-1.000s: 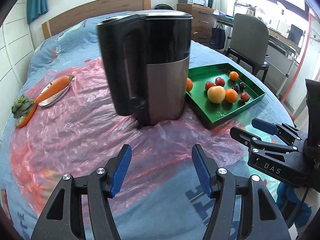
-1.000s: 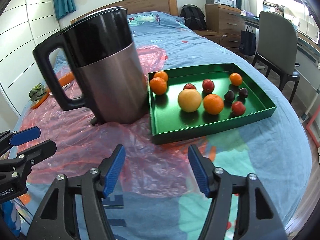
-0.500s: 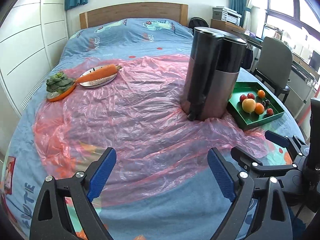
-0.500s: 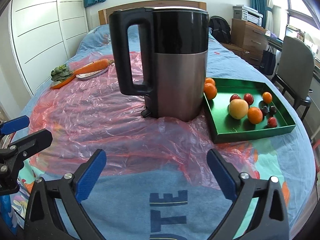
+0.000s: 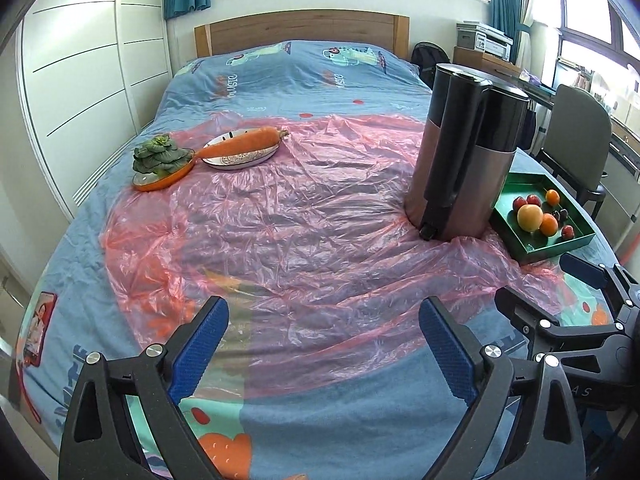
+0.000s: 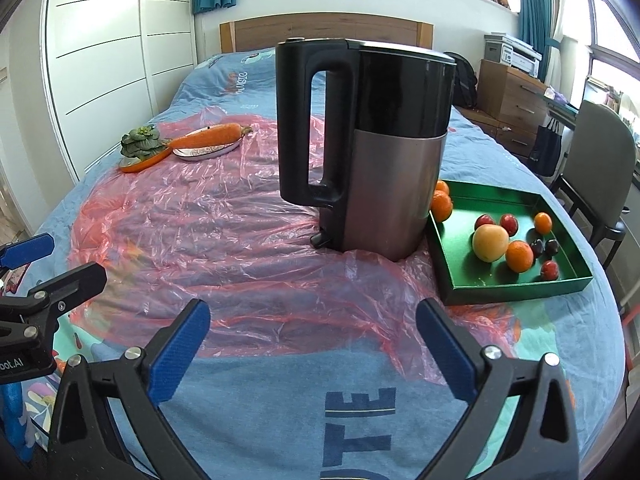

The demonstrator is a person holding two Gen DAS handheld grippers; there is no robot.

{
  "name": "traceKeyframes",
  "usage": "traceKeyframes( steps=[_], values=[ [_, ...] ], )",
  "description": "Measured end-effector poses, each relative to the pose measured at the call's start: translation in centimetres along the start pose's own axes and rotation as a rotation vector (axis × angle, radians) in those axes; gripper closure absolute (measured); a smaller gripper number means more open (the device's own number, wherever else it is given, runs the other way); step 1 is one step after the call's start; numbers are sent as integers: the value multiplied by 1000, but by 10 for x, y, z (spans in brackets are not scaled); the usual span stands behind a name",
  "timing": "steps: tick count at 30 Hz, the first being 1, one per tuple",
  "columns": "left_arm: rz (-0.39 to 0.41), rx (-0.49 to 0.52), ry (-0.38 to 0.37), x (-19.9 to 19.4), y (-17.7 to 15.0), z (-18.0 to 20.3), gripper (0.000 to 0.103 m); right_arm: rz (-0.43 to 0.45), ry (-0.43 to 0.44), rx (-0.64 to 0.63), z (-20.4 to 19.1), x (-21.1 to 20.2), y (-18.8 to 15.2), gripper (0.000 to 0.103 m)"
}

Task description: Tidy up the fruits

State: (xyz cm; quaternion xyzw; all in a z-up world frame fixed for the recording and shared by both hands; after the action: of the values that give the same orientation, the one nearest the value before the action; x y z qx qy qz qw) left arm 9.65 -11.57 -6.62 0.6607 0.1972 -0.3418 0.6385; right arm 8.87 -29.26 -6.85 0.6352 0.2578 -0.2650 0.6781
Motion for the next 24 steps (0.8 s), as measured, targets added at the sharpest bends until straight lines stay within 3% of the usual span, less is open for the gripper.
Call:
traceKeyframes(
  steps=[24],
  values=[
    [-18, -33, -7, 5, -3, -9, 9, -8, -36, 13, 18, 4, 0, 0]
  ],
)
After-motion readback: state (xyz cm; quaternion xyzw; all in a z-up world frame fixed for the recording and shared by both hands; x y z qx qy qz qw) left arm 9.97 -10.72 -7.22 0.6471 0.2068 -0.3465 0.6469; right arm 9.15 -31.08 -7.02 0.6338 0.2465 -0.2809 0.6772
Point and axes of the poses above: each gripper's, at about its wrist camera, not at the fingertips, and x roughly the way its jaws point, z to its right, y to its top, the point moved 10 cm from there along x, roughly the way its jaws point, and after that the axes turned 5 degrees about -y, right-handed, at the moved point
